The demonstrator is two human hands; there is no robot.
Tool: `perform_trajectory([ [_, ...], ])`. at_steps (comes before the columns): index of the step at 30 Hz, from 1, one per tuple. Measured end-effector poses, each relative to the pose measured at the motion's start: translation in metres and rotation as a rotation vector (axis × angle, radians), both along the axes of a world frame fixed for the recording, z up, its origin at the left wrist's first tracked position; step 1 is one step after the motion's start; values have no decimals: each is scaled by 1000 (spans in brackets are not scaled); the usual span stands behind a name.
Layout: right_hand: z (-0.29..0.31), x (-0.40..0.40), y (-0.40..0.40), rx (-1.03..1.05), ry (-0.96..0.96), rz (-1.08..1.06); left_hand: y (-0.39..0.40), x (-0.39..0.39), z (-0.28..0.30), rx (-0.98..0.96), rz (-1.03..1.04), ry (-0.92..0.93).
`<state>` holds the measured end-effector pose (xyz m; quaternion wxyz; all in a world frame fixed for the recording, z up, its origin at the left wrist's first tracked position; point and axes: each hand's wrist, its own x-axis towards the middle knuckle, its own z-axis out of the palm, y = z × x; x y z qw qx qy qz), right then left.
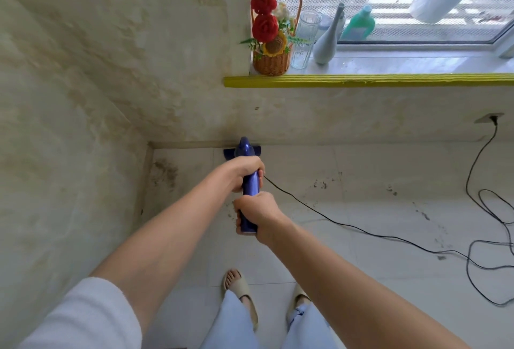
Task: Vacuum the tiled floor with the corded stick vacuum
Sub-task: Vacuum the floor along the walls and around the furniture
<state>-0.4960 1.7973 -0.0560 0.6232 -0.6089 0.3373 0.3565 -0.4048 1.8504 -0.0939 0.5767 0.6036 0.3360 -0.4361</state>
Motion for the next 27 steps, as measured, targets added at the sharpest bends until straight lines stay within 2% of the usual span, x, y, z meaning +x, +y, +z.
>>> perform_trajectory([
  [6,2,-18,4,27,30,4,9,-18,-6,-90,21,-2],
  [11,-3,3,22,-33,7,44,22,-3,-10,-85,89,-48],
  [17,3,10,2,-44,16,38,7,7,-4,-85,35,8],
  [23,9,17,-10,-24,17,66,0,11,2,-117,70,12],
  [27,11,36,-5,-23,-9,73,4,29,8,-72,32,7],
])
